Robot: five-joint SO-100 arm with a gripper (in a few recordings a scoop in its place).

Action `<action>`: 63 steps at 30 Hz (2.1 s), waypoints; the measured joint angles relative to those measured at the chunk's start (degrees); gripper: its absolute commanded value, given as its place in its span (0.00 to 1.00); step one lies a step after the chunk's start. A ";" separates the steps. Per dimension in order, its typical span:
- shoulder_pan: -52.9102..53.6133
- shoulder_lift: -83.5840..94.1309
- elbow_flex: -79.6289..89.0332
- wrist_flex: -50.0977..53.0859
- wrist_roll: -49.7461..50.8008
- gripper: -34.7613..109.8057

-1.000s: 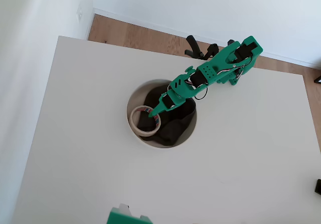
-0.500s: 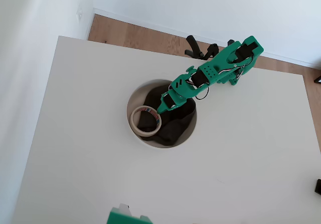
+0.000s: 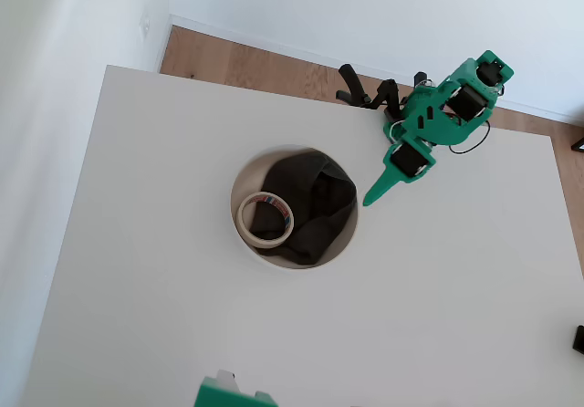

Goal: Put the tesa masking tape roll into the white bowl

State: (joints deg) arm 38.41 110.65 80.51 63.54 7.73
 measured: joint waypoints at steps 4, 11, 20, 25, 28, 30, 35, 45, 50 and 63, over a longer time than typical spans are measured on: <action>-9.93 11.25 0.00 10.72 -0.62 0.18; -29.09 35.24 13.62 20.04 -2.64 0.18; -35.33 63.63 42.98 19.95 -5.36 0.18; -34.63 76.73 58.36 19.51 -7.38 0.18; -34.80 81.39 63.98 19.51 -7.47 0.18; -34.63 82.71 66.71 19.51 -7.47 0.18; -34.72 83.14 72.16 19.51 -6.94 0.18; -35.42 83.14 80.68 17.75 -7.56 0.18; -35.16 83.14 84.37 16.44 -7.38 0.18; -34.63 83.14 85.17 16.35 -7.38 0.18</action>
State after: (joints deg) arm 3.78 193.80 165.67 79.89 0.35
